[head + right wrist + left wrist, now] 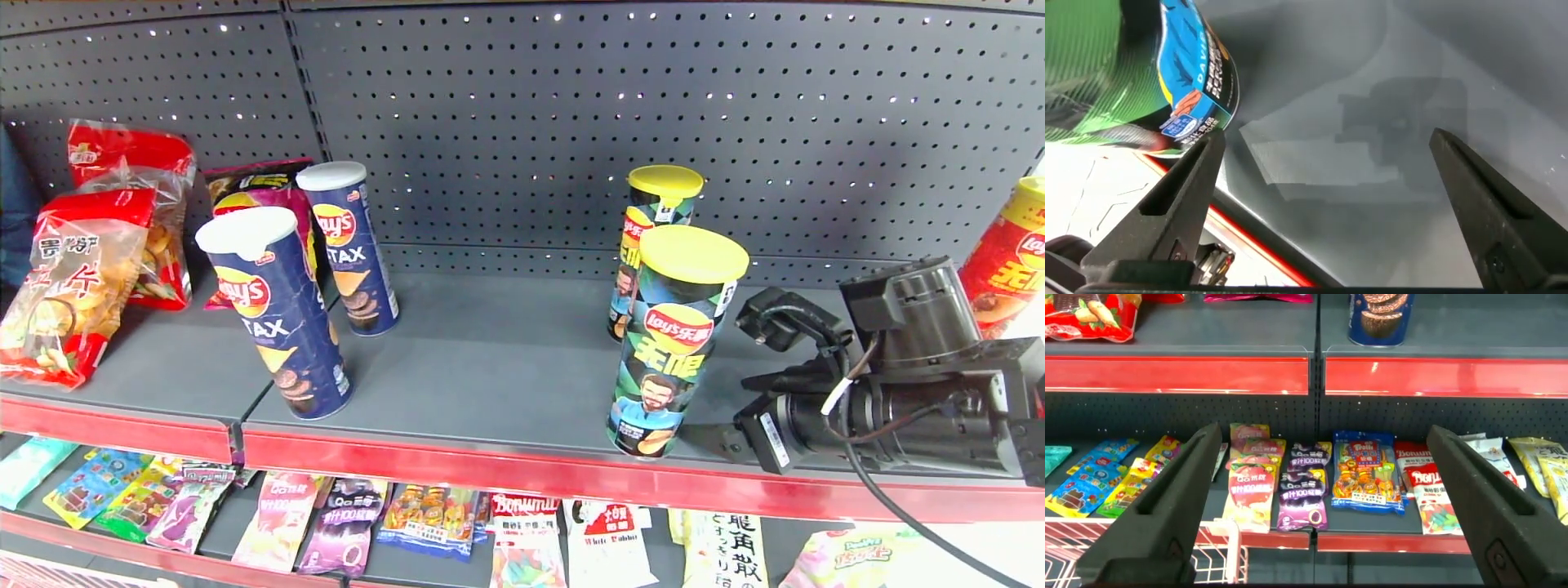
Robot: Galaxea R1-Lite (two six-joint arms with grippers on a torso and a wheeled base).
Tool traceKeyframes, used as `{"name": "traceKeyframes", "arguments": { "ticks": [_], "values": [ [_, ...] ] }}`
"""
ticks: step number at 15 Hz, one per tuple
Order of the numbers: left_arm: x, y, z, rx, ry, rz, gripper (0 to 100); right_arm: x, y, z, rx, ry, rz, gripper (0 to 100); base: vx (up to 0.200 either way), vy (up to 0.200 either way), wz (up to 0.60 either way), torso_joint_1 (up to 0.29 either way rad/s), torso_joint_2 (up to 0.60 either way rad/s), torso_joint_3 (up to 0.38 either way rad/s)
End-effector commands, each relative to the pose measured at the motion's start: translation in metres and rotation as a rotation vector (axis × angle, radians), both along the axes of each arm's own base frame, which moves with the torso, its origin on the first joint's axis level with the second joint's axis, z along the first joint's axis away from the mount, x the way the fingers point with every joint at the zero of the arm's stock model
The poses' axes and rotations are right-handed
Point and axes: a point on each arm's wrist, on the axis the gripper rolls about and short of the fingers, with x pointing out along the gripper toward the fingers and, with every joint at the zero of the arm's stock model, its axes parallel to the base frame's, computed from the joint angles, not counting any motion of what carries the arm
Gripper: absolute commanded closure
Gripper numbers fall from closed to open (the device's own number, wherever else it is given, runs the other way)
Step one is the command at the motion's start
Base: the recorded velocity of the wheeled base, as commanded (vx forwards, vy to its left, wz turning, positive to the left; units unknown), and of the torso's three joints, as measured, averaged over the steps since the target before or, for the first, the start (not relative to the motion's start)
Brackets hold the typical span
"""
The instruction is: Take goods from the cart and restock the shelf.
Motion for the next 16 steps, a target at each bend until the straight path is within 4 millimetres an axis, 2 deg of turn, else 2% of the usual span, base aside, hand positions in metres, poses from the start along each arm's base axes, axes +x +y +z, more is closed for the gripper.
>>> {"name": "traceKeyframes", "arguments": {
  "ticks": [1,16],
  "values": [
    [0.0002,0.0,0.0001,0.0,0.002,0.0,0,-0.0001,0.0013,-0.0001,0.0,0.0,0.006,0,0.0,0.0,0.0,0.0,0.0,0.0],
    [0.0002,0.0,0.0001,0.0,0.002,0.0,0,0.0041,0.0051,-0.0035,-0.005,0.011,0.01,0,0.0,0.0,0.0,0.0,0.0,0.0]
  ]
}}
